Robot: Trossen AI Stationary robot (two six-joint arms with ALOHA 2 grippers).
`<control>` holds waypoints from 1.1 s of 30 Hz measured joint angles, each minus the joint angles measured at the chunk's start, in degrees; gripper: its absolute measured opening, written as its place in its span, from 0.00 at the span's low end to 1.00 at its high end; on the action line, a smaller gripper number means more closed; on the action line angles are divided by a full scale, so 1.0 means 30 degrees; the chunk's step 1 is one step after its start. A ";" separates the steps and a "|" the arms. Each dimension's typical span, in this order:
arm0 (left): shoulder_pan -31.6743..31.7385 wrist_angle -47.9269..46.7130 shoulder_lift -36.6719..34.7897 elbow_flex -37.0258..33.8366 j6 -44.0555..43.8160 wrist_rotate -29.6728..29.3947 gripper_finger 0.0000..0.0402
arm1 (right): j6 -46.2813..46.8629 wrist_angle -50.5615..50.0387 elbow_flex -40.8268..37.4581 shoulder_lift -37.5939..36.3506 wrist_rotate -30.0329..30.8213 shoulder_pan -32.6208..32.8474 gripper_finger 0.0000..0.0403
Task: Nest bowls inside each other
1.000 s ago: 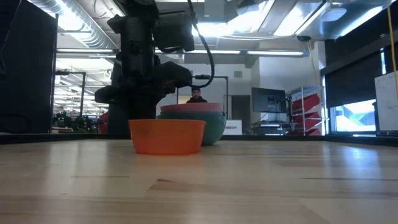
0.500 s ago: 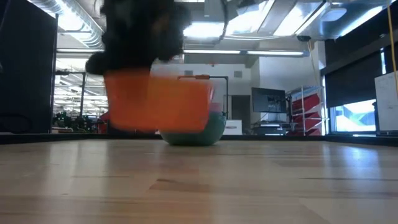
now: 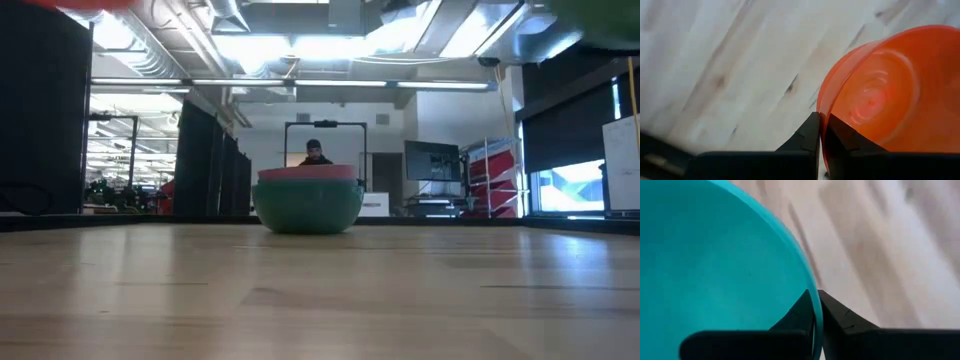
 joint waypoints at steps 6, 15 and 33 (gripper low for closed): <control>-0.1439 -0.3330 -0.1734 0.0828 -0.0294 -0.0854 0.00 | -0.1923 0.0745 0.0644 -0.0003 -0.0279 -0.4436 0.00; 0.1782 -0.4715 -0.4478 0.0945 0.5050 -0.2206 0.00 | -0.1011 0.4826 0.0844 0.0034 0.0440 -1.0026 0.00; 1.2087 -0.4523 -0.7086 0.0945 1.2240 0.0619 0.00 | -0.3880 -0.2982 1.0882 0.7449 0.1340 -1.4262 0.00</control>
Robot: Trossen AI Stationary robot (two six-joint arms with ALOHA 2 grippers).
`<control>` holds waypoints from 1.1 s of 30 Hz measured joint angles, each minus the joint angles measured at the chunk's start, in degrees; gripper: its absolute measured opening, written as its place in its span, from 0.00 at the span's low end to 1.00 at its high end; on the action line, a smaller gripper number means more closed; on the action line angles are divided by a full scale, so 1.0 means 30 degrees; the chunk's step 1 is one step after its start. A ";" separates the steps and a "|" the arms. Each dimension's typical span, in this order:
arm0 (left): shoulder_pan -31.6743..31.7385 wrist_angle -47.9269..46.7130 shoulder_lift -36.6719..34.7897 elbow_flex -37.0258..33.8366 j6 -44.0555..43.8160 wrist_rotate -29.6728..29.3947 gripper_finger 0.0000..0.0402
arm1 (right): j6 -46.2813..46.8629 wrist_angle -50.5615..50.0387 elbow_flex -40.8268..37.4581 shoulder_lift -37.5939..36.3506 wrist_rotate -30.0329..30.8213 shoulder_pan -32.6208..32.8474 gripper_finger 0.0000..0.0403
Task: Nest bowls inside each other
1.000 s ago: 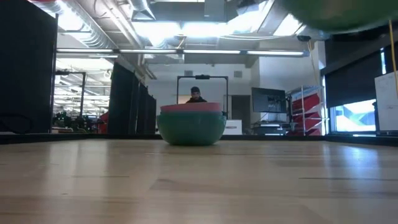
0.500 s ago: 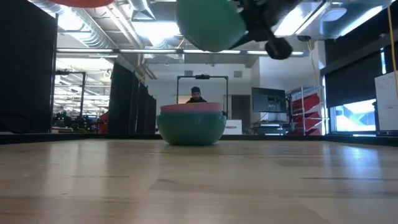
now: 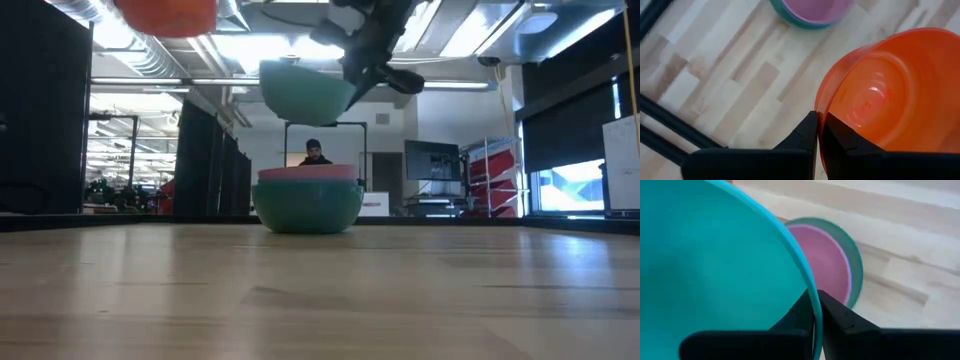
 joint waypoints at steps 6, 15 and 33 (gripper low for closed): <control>0.3557 0.0069 -0.0314 0.0000 0.2409 0.1393 0.00 | -0.1243 -0.3039 0.2665 0.2382 -0.0623 -0.1002 0.00; 0.6745 -0.0002 -0.0299 0.0000 0.5413 0.2635 0.00 | -0.2013 -0.2937 0.2665 0.4706 -0.1373 -0.1114 0.00; 0.7692 -0.0024 -0.0278 -0.0007 0.6419 0.3139 0.00 | -0.2403 -0.3301 0.2665 0.5652 -0.0883 -0.1100 0.00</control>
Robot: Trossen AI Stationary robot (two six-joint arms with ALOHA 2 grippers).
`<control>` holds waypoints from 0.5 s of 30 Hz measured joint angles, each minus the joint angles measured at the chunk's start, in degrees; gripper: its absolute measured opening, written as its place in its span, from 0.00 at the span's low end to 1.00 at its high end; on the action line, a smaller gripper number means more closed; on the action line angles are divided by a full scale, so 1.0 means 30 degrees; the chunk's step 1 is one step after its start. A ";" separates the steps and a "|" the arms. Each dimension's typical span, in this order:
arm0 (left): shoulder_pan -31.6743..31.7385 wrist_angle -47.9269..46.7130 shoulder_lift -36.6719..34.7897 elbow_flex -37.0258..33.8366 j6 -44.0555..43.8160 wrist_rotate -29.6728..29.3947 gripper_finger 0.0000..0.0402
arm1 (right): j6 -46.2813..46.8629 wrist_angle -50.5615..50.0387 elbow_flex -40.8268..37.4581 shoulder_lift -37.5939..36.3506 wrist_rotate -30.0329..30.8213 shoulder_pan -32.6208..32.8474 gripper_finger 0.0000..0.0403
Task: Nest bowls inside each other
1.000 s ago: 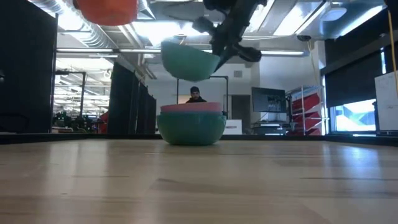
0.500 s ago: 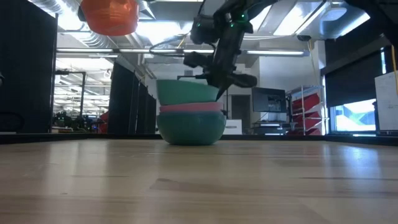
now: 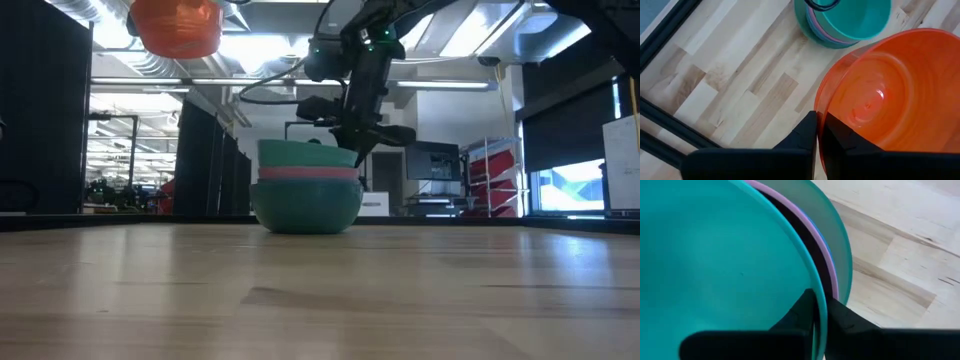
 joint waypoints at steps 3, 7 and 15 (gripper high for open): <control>0.0034 0.0008 0.0001 0.0000 0.0041 0.0011 0.00 | -0.0076 -0.0097 0.0000 0.0047 0.0147 0.0001 0.00; 0.0034 0.0016 0.0001 0.0000 -0.0016 0.0017 0.00 | -0.0269 0.0124 0.0000 0.0047 0.0326 0.0008 0.00; -0.0002 0.0026 0.0002 0.0000 -0.0221 0.0017 0.00 | -0.0923 0.0008 0.0069 0.0025 0.0206 0.0001 0.05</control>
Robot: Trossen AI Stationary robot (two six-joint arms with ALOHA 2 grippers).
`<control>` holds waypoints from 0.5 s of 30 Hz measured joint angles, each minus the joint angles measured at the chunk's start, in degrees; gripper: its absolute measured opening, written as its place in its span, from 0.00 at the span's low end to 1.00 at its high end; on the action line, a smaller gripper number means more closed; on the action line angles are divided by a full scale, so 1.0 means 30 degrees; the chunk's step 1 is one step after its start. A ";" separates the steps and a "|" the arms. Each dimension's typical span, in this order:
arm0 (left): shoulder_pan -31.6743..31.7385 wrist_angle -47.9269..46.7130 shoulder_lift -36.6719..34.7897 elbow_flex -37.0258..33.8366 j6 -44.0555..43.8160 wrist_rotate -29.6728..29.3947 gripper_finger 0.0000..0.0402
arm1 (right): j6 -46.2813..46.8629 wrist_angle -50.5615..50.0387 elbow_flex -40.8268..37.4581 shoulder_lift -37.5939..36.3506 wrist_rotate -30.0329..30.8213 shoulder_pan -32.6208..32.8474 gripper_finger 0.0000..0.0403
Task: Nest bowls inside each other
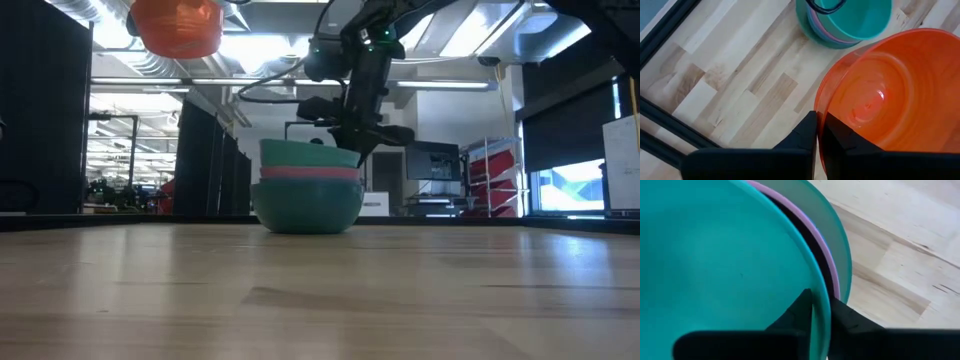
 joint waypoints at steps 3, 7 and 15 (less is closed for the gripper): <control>0.0000 0.0028 0.0003 0.0000 -0.0023 -0.0001 0.00 | -0.0243 -0.0156 0.0225 -0.0070 -0.0013 0.0001 0.08; 0.0000 0.0066 0.0006 0.0000 -0.0054 -0.0003 0.00 | -0.0567 -0.0363 0.0525 -0.0162 -0.0030 0.0003 0.12; 0.0000 0.0142 0.0013 0.0000 -0.0116 -0.0006 0.00 | -0.1214 -0.0778 0.1126 -0.0348 -0.0063 0.0006 0.19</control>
